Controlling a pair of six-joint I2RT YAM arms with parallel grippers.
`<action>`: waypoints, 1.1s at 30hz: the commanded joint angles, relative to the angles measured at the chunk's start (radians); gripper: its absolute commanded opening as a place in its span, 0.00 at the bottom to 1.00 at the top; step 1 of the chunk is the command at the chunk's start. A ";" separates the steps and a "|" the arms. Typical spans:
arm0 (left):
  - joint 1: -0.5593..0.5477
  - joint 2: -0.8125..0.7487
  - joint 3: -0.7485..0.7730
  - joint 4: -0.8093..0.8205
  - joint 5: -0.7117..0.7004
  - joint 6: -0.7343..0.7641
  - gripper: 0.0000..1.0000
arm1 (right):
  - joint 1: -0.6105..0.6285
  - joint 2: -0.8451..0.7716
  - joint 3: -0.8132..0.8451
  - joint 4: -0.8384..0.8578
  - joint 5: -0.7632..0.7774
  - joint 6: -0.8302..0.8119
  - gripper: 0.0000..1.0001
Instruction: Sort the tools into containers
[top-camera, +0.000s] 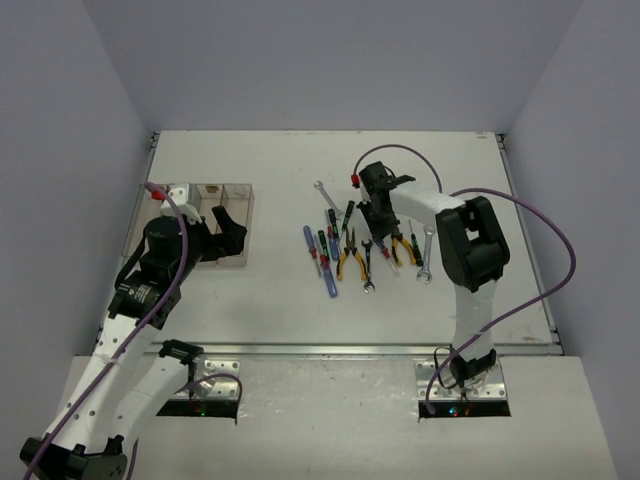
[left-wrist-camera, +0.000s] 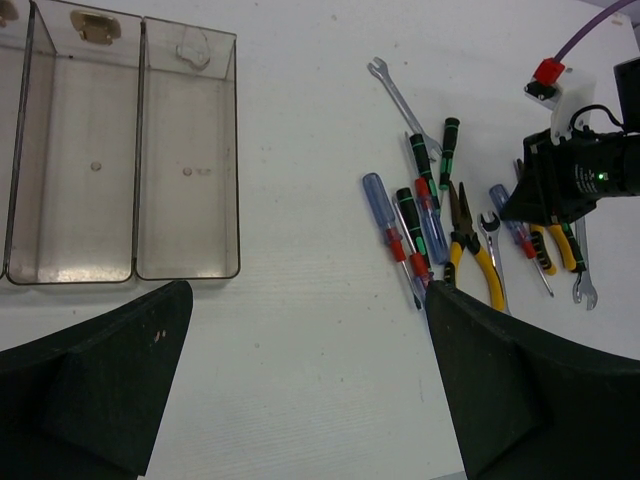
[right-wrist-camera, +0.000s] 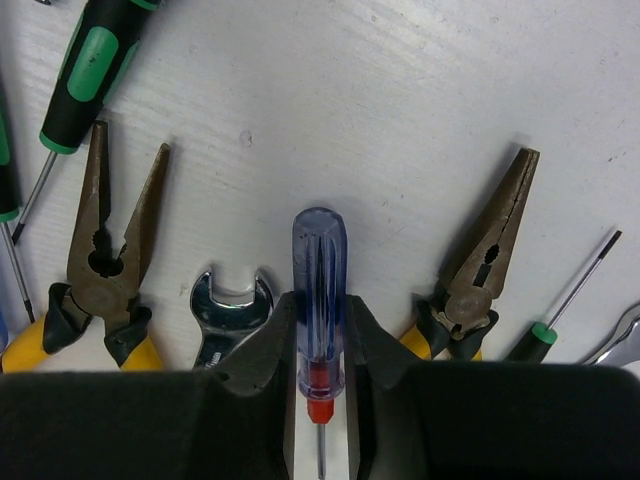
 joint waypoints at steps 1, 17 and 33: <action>-0.005 -0.010 0.003 0.049 0.013 0.015 1.00 | 0.005 -0.064 0.001 0.017 0.008 0.023 0.01; -0.164 0.089 -0.235 0.836 0.678 -0.434 1.00 | 0.004 -0.564 -0.219 0.314 -0.662 0.412 0.00; -0.458 0.410 -0.080 1.049 0.497 -0.369 0.58 | 0.061 -0.845 -0.465 0.890 -0.964 0.765 0.00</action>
